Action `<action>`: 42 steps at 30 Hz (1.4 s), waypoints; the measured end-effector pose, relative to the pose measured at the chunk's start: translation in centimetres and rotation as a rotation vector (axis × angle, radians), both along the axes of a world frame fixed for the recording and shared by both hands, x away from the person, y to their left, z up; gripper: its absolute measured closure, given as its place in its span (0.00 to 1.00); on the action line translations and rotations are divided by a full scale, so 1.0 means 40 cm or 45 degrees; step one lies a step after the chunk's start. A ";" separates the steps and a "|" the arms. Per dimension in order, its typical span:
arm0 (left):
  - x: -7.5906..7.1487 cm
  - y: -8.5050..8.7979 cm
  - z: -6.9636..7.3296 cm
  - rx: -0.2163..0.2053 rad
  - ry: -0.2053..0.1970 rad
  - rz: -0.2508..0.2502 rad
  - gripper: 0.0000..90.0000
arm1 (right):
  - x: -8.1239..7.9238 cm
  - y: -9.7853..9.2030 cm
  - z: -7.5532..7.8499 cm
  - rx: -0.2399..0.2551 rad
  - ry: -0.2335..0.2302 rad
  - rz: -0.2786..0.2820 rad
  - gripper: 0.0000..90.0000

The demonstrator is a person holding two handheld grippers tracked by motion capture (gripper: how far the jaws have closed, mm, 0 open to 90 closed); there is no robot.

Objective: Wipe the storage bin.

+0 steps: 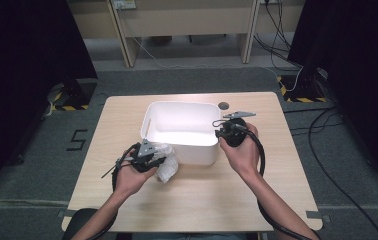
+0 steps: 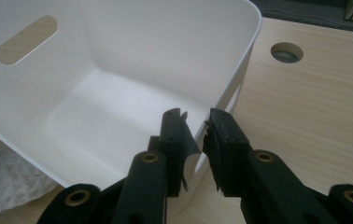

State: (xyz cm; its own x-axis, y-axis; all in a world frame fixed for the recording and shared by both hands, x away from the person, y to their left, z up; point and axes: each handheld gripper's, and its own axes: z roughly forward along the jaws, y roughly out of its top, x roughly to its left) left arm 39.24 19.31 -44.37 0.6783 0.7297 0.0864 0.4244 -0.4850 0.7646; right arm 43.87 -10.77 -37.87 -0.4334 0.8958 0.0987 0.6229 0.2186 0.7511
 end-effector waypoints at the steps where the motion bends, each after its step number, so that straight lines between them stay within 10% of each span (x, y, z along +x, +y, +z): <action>1: 0.001 -0.001 -0.003 0.004 -0.001 -0.001 0.87 | 0.000 0.000 0.000 -0.002 0.001 -0.002 0.85; 20: 0.017 -0.009 -0.067 0.074 0.018 0.011 0.87 | -0.004 0.004 0.001 -0.001 -0.011 0.010 0.85; 42: 0.016 -0.052 -0.052 0.060 0.004 -0.037 0.87 | -0.004 0.005 0.001 -0.004 -0.018 0.005 0.85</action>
